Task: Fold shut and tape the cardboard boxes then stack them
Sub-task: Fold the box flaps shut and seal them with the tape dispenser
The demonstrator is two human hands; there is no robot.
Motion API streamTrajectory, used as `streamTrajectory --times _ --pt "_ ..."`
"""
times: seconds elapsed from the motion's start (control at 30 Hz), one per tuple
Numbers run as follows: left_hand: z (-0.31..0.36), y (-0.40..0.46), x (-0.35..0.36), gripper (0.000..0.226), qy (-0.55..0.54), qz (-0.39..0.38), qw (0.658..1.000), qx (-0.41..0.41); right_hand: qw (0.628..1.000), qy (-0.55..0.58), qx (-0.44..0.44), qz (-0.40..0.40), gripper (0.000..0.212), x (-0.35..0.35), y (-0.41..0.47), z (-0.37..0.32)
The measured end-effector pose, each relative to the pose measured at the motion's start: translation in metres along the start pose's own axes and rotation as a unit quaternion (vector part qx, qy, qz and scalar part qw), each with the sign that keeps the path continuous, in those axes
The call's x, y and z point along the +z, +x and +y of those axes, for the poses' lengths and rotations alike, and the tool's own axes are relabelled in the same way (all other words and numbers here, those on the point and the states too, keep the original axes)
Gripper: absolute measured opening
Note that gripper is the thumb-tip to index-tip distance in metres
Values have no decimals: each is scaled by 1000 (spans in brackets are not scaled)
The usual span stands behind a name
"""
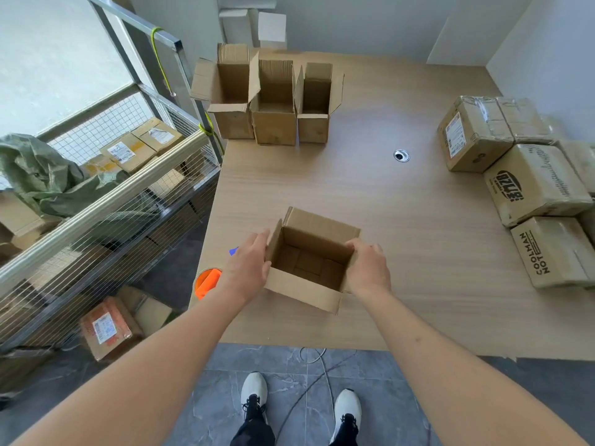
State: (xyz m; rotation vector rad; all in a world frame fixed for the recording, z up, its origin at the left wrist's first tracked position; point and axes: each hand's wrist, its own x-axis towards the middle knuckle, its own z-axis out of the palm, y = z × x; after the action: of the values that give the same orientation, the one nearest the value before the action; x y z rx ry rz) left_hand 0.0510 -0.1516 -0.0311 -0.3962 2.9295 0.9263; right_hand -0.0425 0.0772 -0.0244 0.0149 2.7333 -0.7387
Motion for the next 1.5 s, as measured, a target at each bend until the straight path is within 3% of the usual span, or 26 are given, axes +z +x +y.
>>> streamTrajectory --times 0.07,0.13,0.2,0.27,0.43,0.53,0.67,0.77,0.83,0.9,1.03,1.23,1.37,1.5 --pt "0 -2 -1 52 -1 -39 999 27 999 26 -2 24 60 2 -6 -7" --pt "1 -6 -1 51 12 -93 995 26 998 50 -10 41 43 5 -9 -12" --pt "0 -11 0 56 35 -131 990 26 998 57 -15 31 34 7 -10 -13" --pt "0 -16 1 65 62 -152 986 29 999 47 -25 8 39 8 -11 -11" --pt "5 -18 3 85 111 -171 978 45 999 22 -28 -13 32 11 -3 -4" --pt "5 -17 4 74 121 -175 976 47 999 35 10 1 53 15 -2 -1" --pt "8 -9 -2 42 73 -175 982 22 1000 21 -4 5 95 19 5 0" --pt "12 5 1 37 70 -132 989 -11 1000 28 10 -6 118 20 14 -5" --pt "16 12 5 41 68 -95 993 -34 997 72 41 -11 121 16 20 -8" --pt "19 18 12 49 54 -61 994 -65 994 105 40 -8 108 12 23 -10" --pt "25 23 27 59 28 -16 992 -120 998 61 -27 -1 39 17 15 -12" --pt "15 25 23 65 37 -10 990 -138 981 -167 -91 28 53 47 -3 -8" --pt "-25 12 18 45 76 6 984 -162 994 -67 -91 2 49 61 -6 -3" --pt "-67 -6 22 57 148 -38 963 -222 992 -54 -111 18 48 71 -7 1"
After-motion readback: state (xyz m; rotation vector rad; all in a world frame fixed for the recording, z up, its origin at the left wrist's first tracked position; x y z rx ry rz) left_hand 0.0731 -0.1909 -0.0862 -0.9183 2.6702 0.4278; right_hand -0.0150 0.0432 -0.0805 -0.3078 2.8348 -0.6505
